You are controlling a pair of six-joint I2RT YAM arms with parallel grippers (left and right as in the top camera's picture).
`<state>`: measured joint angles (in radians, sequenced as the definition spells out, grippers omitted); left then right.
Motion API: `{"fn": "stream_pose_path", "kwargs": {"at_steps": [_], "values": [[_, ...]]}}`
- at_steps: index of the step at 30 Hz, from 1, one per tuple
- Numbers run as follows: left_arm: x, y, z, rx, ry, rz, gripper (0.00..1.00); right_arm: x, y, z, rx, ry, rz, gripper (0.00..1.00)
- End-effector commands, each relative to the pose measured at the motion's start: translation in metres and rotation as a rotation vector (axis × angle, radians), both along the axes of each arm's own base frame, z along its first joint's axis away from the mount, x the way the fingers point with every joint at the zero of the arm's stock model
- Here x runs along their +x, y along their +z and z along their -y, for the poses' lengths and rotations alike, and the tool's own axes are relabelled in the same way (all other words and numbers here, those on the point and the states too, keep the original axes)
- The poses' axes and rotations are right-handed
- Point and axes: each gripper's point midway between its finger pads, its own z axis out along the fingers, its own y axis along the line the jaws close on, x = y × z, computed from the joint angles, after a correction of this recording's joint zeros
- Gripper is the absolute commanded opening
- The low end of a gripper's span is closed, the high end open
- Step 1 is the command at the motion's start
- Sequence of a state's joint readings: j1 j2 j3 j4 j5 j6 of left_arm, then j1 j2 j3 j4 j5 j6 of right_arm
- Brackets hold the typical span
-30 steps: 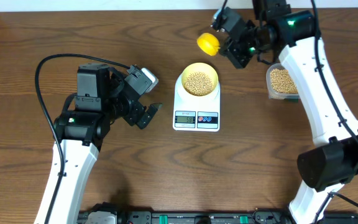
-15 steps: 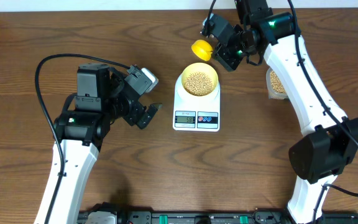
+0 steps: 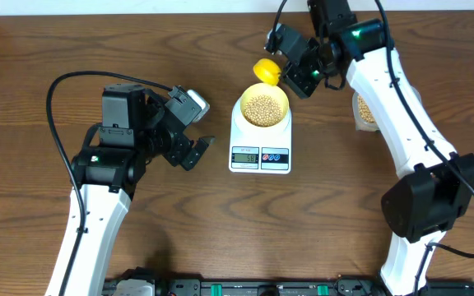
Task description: Scoop item into bowl and weigh 50g on scale
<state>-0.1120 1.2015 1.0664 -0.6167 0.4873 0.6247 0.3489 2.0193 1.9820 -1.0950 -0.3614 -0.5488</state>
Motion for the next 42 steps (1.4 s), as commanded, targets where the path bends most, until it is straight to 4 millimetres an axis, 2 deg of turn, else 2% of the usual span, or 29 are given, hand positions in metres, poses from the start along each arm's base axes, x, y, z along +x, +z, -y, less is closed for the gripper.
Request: {"fn": "stream_pose_path", "kwargs": {"at_steps": [1,6,14,32,42], "values": [[-0.001,-0.003,-0.003,-0.001,0.018,-0.009,0.97,-0.01,-0.016,-0.01,-0.023,0.015,-0.038,0.01],[-0.001,-0.003,-0.003,-0.001,0.018,-0.009,0.97,-0.019,-0.029,-0.017,-0.061,0.029,-0.055,0.01],[-0.001,-0.003,-0.003,-0.001,0.018,-0.009,0.97,-0.013,-0.039,-0.006,-0.13,-0.014,-0.051,0.01],[-0.001,-0.003,-0.003,-0.001,0.018,-0.009,0.97,-0.005,-0.052,-0.01,-0.147,-0.008,-0.038,0.01],[-0.001,-0.003,-0.003,-0.001,0.018,-0.009,0.97,-0.01,-0.063,-0.016,-0.16,0.008,-0.065,0.01]]}}
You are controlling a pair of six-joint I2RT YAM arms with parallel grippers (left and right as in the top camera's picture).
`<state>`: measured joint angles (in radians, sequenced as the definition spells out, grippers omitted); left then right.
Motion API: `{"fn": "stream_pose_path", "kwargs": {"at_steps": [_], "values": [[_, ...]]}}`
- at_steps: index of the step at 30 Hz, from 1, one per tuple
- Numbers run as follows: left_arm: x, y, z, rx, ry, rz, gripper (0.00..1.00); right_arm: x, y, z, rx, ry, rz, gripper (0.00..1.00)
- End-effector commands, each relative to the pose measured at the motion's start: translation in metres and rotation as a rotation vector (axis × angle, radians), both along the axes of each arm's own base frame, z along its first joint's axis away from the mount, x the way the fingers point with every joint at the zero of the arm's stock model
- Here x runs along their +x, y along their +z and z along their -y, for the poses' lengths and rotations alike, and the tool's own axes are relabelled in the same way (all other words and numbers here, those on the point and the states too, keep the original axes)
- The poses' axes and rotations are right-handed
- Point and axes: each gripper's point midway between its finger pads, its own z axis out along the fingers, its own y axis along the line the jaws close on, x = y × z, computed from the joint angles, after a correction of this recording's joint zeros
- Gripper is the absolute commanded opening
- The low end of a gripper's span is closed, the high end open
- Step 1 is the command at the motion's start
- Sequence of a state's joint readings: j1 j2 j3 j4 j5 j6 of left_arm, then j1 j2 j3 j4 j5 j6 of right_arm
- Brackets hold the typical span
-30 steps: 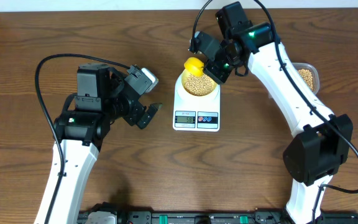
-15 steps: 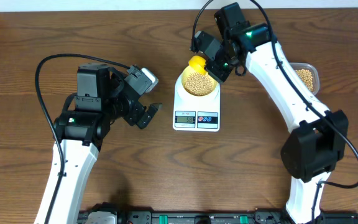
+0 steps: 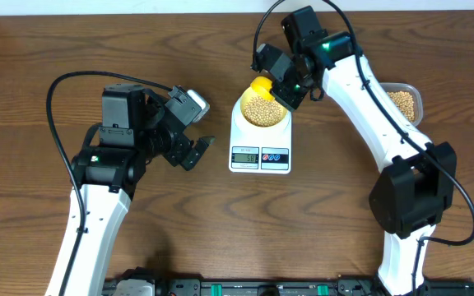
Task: Scoop item into bowl and weigh 50g on scale
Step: 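Dip the scoop with the right gripper into the bowl to remove soybeans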
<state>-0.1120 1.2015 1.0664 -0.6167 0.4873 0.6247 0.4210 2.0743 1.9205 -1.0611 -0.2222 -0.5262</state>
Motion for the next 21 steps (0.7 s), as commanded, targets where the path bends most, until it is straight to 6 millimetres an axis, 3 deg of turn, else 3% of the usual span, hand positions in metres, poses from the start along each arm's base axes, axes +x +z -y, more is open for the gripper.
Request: {"fn": "stream_pose_path", "kwargs": {"at_steps": [1,8,21], "values": [[-0.001,-0.003,-0.003,-0.001,0.018,-0.009,0.97,-0.004,-0.014,-0.006,-0.016,0.01,-0.03,0.01],[-0.001,-0.003,-0.003,-0.001,0.018,-0.009,0.97,-0.009,-0.029,-0.008,-0.038,0.018,-0.069,0.01],[-0.001,-0.003,-0.003,-0.001,0.018,-0.009,0.97,-0.018,-0.031,-0.011,-0.036,0.032,-0.102,0.01]]}}
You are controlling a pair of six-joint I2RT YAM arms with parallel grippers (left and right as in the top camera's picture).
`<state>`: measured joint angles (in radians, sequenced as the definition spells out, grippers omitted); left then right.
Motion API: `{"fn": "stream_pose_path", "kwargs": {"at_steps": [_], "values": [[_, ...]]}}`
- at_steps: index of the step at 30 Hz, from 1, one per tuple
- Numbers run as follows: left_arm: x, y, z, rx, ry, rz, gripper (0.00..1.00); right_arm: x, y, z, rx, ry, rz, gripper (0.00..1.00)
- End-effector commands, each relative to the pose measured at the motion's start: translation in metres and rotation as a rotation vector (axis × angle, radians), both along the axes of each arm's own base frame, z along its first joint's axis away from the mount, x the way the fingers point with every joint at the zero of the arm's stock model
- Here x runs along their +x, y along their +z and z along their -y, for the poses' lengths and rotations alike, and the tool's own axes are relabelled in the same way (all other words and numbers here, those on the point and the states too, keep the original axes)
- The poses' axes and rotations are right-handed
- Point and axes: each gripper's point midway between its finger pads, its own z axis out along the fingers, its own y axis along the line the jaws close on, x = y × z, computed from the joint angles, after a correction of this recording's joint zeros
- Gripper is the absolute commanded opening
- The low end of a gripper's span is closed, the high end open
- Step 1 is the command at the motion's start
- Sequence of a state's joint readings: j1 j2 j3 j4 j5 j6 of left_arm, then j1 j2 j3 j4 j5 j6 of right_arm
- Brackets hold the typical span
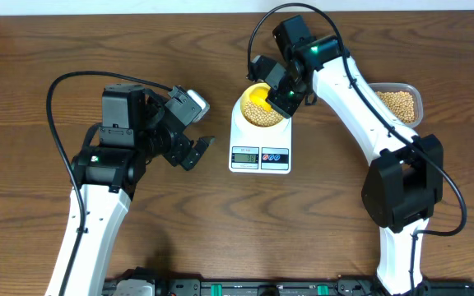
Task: Scoop item into bowl and weigh 50g on scale
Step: 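Dip the scoop with the right gripper into the bowl to remove soybeans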
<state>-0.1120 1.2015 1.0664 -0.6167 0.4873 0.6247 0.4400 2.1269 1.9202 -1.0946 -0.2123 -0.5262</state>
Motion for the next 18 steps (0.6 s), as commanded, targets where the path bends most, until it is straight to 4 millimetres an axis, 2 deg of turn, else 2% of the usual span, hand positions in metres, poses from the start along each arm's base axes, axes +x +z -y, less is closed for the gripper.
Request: {"fn": "stream_pose_path", "kwargs": {"at_steps": [1,9,14,18], "values": [[-0.001,-0.003,-0.003,-0.001,0.018,-0.009,0.97,-0.011,-0.003,-0.011,0.016,0.022,-0.034,0.01],[-0.001,-0.003,-0.003,-0.001,0.018,-0.009,0.97,-0.022,-0.004,-0.023,0.021,0.056,-0.05,0.01],[-0.001,-0.003,-0.003,-0.001,0.018,-0.009,0.97,-0.032,-0.003,-0.026,0.046,0.062,-0.099,0.01],[-0.001,-0.003,-0.003,-0.001,0.018,-0.009,0.97,-0.032,-0.003,-0.021,0.06,0.007,-0.13,0.01]]}}
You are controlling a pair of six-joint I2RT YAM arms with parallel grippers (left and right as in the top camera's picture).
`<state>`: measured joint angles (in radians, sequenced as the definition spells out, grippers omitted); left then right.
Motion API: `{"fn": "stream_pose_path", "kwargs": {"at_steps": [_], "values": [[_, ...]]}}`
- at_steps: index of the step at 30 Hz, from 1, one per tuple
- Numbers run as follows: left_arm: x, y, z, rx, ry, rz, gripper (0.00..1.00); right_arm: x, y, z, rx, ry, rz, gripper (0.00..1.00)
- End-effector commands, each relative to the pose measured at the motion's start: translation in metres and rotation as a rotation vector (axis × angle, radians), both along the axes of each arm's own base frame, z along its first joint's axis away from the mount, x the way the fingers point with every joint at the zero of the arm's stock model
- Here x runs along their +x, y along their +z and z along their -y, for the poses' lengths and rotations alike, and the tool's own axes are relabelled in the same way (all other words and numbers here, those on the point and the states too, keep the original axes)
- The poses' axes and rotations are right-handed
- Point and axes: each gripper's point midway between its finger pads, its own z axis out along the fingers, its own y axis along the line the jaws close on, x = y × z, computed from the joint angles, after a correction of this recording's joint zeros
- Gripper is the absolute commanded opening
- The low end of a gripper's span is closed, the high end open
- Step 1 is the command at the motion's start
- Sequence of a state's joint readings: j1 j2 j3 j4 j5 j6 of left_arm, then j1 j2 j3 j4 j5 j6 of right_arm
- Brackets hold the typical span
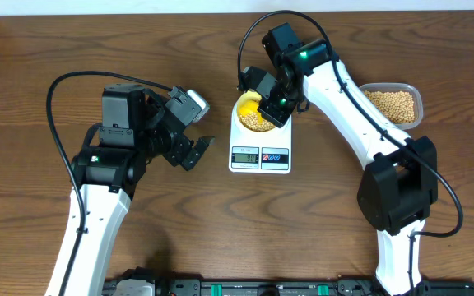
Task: Scoop item into bowl and weigh 50g on scale
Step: 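Dip the scoop with the right gripper into the bowl to remove soybeans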
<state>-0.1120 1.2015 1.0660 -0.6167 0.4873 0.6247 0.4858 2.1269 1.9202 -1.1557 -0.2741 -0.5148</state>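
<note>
A white scale (260, 151) stands at the table's middle with a yellow bowl (257, 122) of beige beans on it. My right gripper (263, 99) hangs over the bowl's left side, shut on a yellow scoop (246, 105) whose cup dips into the beans. The scale's display (245, 157) is lit, its digits too small to read. My left gripper (201, 151) rests left of the scale with its jaws apart and nothing between them.
A clear tub (393, 104) of beige beans sits at the right, behind the right arm. Black cables loop over both arms. A rail with clamps runs along the table's front edge (245, 288).
My right gripper has shifted a little left over the bowl and the scoop now sits lower at the bowl's left edge. The left arm has not moved.
My right gripper first held the yellow scoop just beyond the bowl's far rim, its arm covering the tub. Then it was over the bowl's far left, then dipping into the bowl, and now further left in it. The left arm stayed still throughout.
</note>
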Motion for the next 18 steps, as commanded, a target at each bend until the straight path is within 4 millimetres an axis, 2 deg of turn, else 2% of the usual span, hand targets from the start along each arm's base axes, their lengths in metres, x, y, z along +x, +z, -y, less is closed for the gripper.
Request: {"fn": "stream_pose_path", "kwargs": {"at_steps": [1,10,18], "values": [[-0.001,-0.003,-0.003,-0.001,0.018,-0.009,0.97,-0.002,-0.002,0.001,0.03,-0.059,-0.054,0.01],[-0.001,-0.003,-0.003,-0.001,0.018,-0.009,0.97,-0.002,0.008,-0.001,0.162,-0.132,-0.149,0.01],[-0.001,-0.003,-0.003,-0.001,0.018,-0.009,0.97,-0.002,0.031,-0.007,0.382,-0.178,-0.274,0.01]]}}
